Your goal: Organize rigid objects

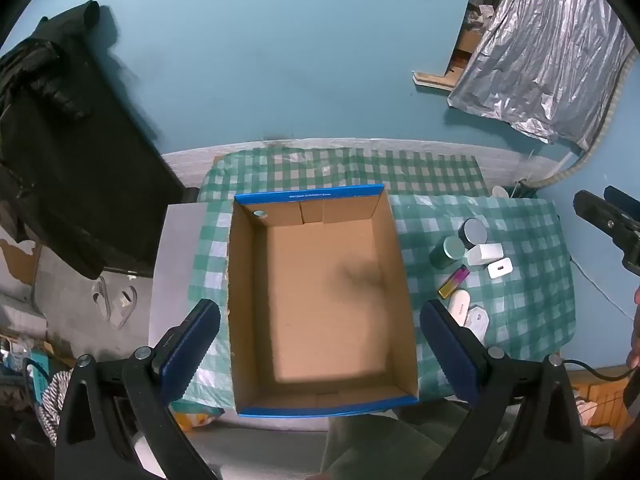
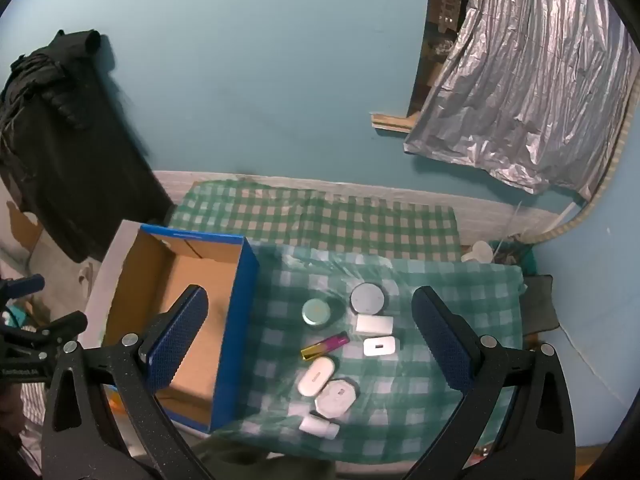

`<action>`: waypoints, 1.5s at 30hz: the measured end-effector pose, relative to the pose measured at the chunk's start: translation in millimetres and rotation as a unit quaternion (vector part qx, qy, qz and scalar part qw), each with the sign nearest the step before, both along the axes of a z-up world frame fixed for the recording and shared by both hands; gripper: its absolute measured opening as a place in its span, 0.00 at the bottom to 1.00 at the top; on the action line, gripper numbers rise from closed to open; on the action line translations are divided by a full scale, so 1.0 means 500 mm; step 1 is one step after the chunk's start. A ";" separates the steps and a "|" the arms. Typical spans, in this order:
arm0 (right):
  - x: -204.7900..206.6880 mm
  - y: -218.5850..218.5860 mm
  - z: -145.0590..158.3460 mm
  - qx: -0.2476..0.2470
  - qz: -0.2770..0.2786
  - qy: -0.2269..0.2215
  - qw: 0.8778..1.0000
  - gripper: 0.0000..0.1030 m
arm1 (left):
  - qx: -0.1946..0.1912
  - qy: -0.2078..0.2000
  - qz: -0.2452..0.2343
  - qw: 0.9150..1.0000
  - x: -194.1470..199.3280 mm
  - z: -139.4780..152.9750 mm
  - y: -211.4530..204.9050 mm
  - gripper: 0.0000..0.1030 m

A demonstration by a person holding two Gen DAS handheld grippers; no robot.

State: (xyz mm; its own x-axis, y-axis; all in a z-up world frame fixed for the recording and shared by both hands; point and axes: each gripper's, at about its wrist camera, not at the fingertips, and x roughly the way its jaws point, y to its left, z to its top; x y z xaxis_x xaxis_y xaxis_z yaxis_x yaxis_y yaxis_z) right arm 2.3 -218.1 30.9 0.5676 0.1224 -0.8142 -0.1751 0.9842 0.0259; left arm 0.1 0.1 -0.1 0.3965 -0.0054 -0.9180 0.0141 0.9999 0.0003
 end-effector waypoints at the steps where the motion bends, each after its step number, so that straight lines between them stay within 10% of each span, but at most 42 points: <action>1: 0.001 0.000 -0.001 0.000 0.000 0.004 1.000 0.98 | -0.002 -0.001 0.000 1.000 0.000 0.000 0.000 0.98; 45: 0.003 0.008 -0.013 -0.005 0.004 0.011 1.000 0.98 | 0.004 -0.003 -0.007 1.000 -0.006 -0.008 0.001 0.98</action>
State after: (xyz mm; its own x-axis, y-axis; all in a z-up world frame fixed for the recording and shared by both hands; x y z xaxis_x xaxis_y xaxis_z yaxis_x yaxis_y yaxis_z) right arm 3.8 -214.1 24.6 0.5488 0.1191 -0.8274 -0.1824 0.9830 0.0205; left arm -2.9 0.5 -3.9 0.4021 -0.0034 -0.9156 0.0277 0.9996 0.0084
